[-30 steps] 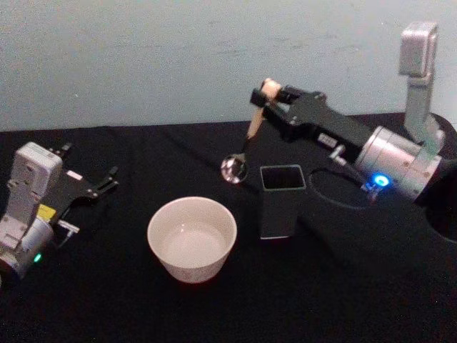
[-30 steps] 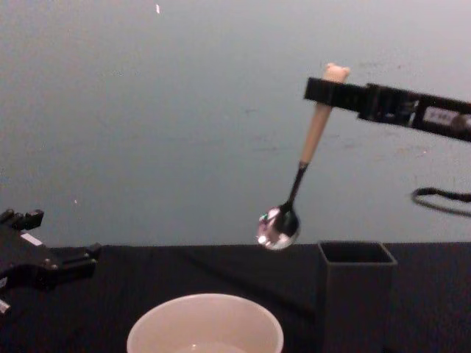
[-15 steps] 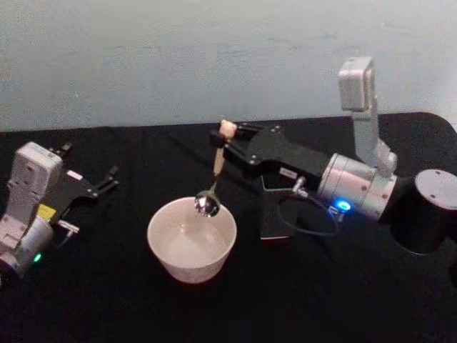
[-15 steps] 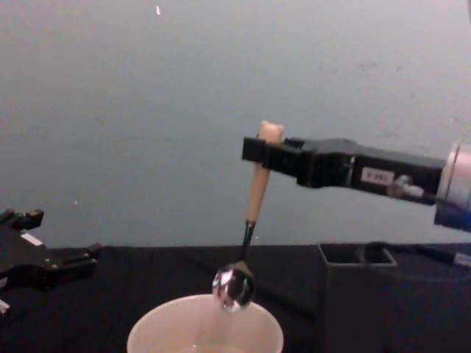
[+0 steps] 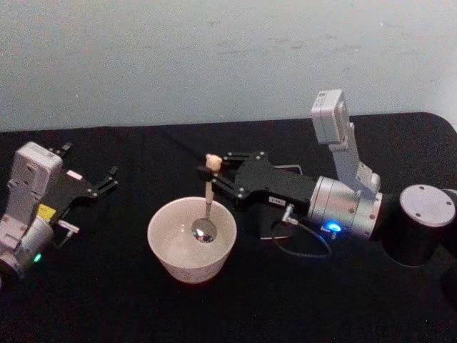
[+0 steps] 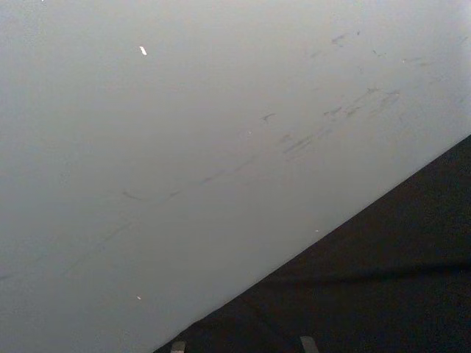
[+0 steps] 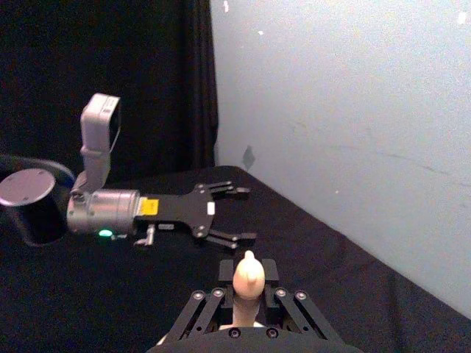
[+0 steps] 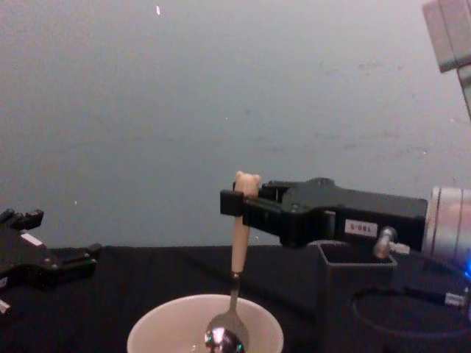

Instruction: Pick up the stirring spoon with one hand, stir inside the cup, then place it back in its original position.

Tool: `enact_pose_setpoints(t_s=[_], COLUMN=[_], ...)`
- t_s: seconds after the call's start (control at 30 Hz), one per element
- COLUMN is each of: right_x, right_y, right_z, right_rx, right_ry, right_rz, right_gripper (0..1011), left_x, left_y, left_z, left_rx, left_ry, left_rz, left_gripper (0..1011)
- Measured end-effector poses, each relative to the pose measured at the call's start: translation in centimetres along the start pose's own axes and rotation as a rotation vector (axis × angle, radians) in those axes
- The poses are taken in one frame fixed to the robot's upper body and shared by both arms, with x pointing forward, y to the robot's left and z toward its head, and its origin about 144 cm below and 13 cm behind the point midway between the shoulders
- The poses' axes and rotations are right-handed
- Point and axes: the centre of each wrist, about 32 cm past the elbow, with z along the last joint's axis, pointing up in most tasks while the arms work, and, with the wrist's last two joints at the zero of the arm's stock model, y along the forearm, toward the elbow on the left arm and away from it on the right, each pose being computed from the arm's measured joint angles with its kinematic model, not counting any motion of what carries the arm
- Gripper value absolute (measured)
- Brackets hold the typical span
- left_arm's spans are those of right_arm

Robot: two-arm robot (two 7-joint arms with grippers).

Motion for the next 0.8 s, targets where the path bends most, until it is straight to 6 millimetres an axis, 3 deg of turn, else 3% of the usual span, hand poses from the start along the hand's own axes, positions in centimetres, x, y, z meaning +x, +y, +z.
enact_pose_setpoints(t_s=[0.3,0.8], right_x=[-0.7,-1.9], right_y=[0.2,2.5], right_z=[-0.7,-1.9], right_rx=[-0.029,-0.07], right_ry=[-0.034,-0.043], right_rz=[0.047,0.095], right_gripper=[223,223], left_x=[0.0,0.0], left_y=[0.0,0.0], left_z=[0.0,0.0], left_rx=[0.0,0.0], left_ry=[0.0,0.0], left_rz=[0.0,0.0], left_gripper=[1001,1001])
